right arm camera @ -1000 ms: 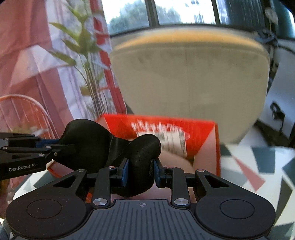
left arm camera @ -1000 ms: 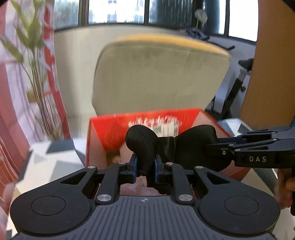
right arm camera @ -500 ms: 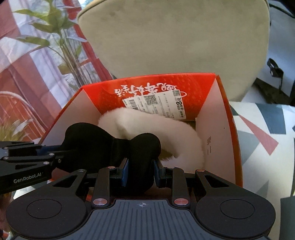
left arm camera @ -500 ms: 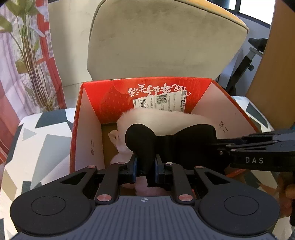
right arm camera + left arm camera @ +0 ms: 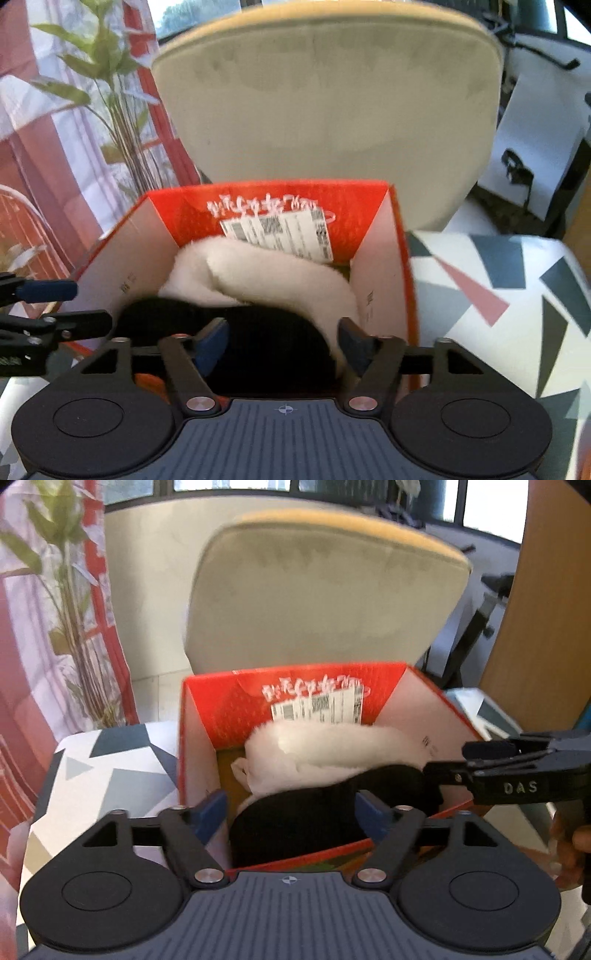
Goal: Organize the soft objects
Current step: 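Lower the black fabric onto the white plush and open both grippers, then lower both tools to the white surgical-mask bag beside the red box, then close the right gripper on the mask bag while the left gripper also closes on it, then lift the mask bag with both grippers and carry it over the red box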
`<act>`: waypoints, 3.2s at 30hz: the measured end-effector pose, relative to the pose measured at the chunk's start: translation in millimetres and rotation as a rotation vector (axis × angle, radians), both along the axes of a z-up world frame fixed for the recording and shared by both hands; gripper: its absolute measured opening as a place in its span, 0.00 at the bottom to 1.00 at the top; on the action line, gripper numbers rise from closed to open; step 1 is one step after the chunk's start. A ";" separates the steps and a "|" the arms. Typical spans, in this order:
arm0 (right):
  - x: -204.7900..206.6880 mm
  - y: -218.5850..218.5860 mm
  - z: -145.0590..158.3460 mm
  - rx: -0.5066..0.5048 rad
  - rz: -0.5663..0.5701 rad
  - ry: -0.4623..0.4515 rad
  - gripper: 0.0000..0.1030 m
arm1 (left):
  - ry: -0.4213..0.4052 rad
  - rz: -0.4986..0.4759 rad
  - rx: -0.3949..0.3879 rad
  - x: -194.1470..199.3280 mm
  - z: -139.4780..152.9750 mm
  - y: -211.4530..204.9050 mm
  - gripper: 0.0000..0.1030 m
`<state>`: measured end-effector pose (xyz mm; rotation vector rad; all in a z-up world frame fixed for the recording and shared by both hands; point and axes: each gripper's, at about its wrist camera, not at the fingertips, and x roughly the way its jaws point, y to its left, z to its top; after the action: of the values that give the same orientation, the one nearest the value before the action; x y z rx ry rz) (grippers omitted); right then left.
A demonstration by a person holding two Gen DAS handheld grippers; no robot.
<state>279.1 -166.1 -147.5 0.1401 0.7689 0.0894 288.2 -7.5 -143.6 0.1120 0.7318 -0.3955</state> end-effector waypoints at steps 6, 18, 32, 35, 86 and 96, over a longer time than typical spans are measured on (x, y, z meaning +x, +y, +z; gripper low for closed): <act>-35.5 -6.8 16.6 0.035 0.006 -0.087 0.99 | -0.037 0.040 -0.082 -25.2 15.0 21.4 0.97; -95.3 -8.3 -10.1 0.023 0.042 -0.051 1.00 | 0.073 0.097 -0.130 -69.5 -20.2 53.6 0.98; -78.4 -15.0 -58.9 0.136 0.064 0.167 0.99 | 0.266 0.101 -0.153 -62.4 -74.4 62.8 0.93; -72.1 -17.8 -65.6 0.179 0.066 0.199 0.99 | 0.286 0.091 -0.161 -61.3 -80.9 61.6 0.91; -83.3 -28.4 4.1 0.201 0.177 0.067 0.57 | 0.227 -0.082 -0.312 -66.5 -31.1 61.8 0.57; -95.3 -19.5 30.4 0.094 0.252 -0.084 0.53 | 0.124 -0.088 -0.299 -70.6 -11.7 65.5 0.57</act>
<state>183.8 -185.6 -117.1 0.1277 0.6957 0.3687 217.6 57.9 -155.3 -0.1634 0.7831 -0.5951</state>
